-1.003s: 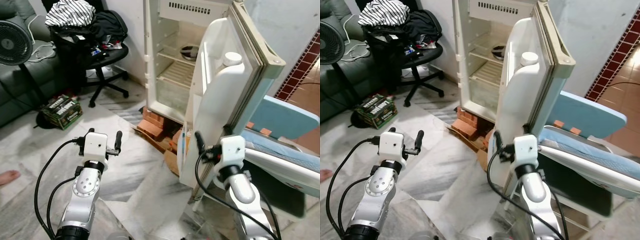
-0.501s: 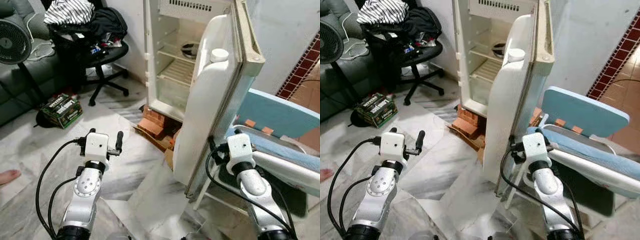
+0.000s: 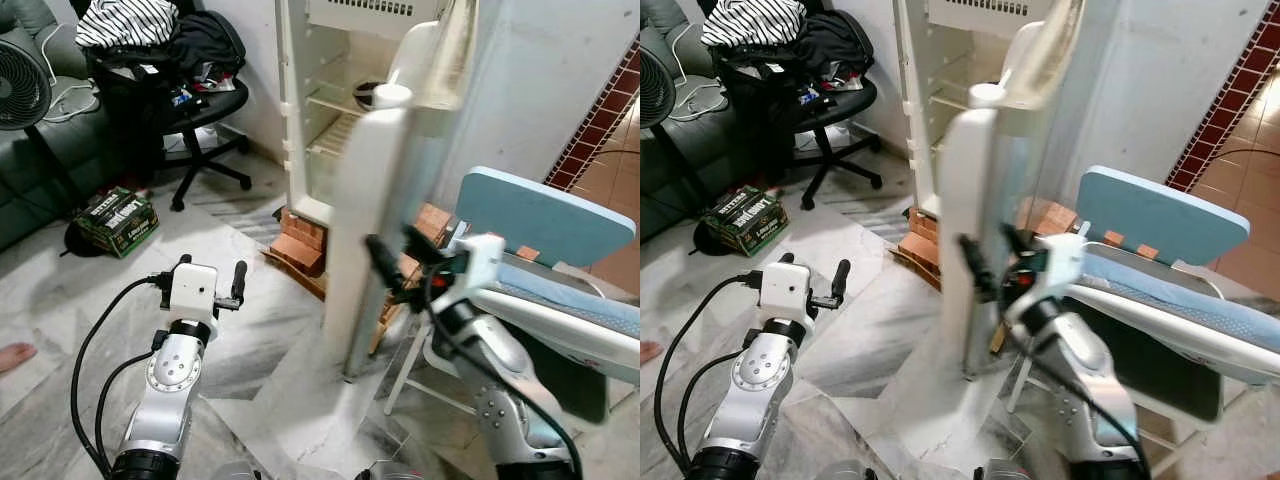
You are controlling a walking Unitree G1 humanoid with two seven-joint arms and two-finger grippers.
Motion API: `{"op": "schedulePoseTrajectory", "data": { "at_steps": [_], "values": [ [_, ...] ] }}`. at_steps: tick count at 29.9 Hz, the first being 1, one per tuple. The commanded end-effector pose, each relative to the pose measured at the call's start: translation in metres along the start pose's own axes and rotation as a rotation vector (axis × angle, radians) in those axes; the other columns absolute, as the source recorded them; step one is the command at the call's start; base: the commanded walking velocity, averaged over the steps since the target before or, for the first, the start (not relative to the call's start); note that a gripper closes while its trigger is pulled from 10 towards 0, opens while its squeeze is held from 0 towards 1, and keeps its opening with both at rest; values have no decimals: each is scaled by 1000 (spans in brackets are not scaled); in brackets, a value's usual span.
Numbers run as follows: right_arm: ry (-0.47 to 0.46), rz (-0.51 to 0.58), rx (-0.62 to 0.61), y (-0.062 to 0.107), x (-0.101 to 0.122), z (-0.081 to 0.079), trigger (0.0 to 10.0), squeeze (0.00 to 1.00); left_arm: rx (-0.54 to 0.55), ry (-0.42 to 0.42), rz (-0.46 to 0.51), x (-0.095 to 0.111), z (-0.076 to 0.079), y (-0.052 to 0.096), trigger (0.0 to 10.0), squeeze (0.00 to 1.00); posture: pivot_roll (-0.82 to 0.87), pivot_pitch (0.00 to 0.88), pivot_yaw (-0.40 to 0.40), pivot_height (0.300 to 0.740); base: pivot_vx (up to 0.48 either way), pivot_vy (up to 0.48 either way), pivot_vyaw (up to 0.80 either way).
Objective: Restocking fridge
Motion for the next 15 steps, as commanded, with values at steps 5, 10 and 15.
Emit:
{"op": "schedulePoseTrajectory", "data": {
  "at_steps": [5, 10, 15],
  "values": [
    [151, -92, -274, 18, -15, 51, 10000, 0, 3, -2, -7, -2, -3, 1, 10000, 0, 10, 0, 15, 740, 0, 0, 0],
    [205, -117, -379, 30, -19, 66, 10000, 0, -3, 2, -5, -2, 0, 2, 10000, 0, 5, 0, 14, 740, 0, 0, 0],
    [278, -124, -484, 38, -25, 77, 10000, 0, -4, 1, 2, 0, 1, 1, 10000, 0, 4, 0, 13, 740, 0, 0, 0]
  ]
}}
Point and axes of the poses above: a point about 5 cm out from each wrist's last joint towards the gripper, its own y axis pointing back from the gripper into the wrist, its own x axis along the axis of the wrist's last joint, z = x × y, the point moved 3 cm from there along -y, pointing out of the wrist towards the gripper, and after that the axes turned 2 degrees about y, right-handed, at the moved point
